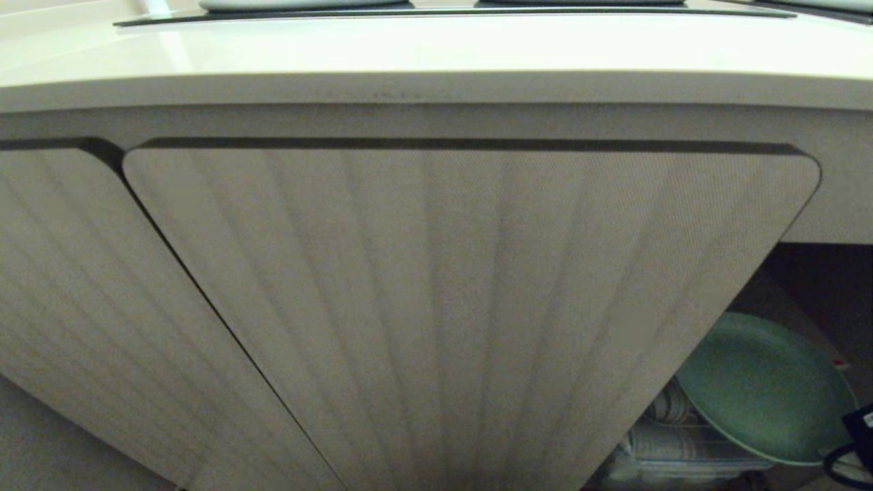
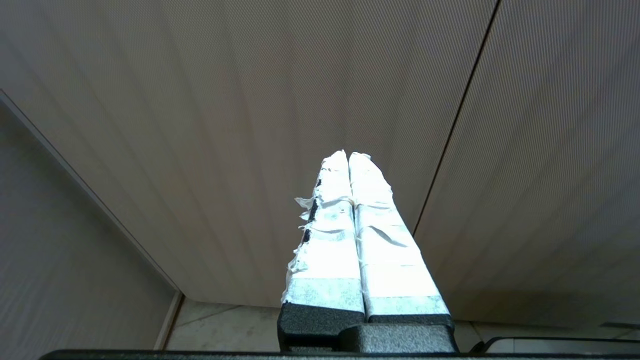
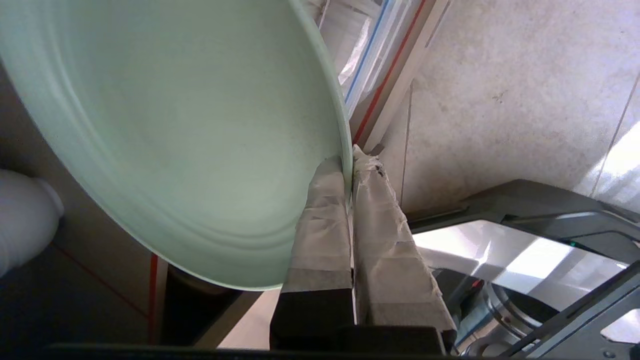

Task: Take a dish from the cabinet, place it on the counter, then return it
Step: Put it back into the cabinet

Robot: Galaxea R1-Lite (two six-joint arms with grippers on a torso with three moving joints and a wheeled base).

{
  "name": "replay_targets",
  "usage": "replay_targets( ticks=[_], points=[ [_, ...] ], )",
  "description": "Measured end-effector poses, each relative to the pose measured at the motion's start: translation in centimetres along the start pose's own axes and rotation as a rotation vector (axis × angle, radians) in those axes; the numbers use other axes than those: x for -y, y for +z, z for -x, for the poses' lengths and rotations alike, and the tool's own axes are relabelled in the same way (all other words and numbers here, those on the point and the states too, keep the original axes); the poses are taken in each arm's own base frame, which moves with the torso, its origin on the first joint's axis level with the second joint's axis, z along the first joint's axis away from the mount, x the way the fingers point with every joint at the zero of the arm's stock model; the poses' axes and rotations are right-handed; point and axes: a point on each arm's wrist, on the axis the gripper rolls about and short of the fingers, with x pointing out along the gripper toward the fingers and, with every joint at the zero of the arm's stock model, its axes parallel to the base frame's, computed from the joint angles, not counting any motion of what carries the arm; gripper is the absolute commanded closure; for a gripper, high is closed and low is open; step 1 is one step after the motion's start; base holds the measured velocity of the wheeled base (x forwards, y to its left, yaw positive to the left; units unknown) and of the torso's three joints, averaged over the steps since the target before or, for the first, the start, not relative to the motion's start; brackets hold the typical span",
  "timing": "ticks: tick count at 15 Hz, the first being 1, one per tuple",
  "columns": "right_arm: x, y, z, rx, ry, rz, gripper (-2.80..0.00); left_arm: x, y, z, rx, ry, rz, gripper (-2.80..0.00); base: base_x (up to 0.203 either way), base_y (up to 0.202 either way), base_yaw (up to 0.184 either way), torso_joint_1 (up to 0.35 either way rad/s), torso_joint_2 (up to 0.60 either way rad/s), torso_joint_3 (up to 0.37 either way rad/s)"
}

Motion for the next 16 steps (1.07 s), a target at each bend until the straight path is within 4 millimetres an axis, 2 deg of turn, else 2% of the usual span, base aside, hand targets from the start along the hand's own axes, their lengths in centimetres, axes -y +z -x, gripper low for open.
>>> replay_targets(
  ticks=[7,16],
  points=[
    [0.1,0.1,-0.3,-0.001,-0.015,-0.005,0.0,0.0,0.0,0.0,0.0,0.0,0.0,0.0,0.0,0.0,0.0,0.0,0.0,0.0],
    [-1.3,0.9,-1.5,0.01,0.008,-0.016,0.0,0.0,0.0,0.0,0.0,0.0,0.0,0.0,0.0,0.0,0.0,0.0,0.0,0.0]
  ],
)
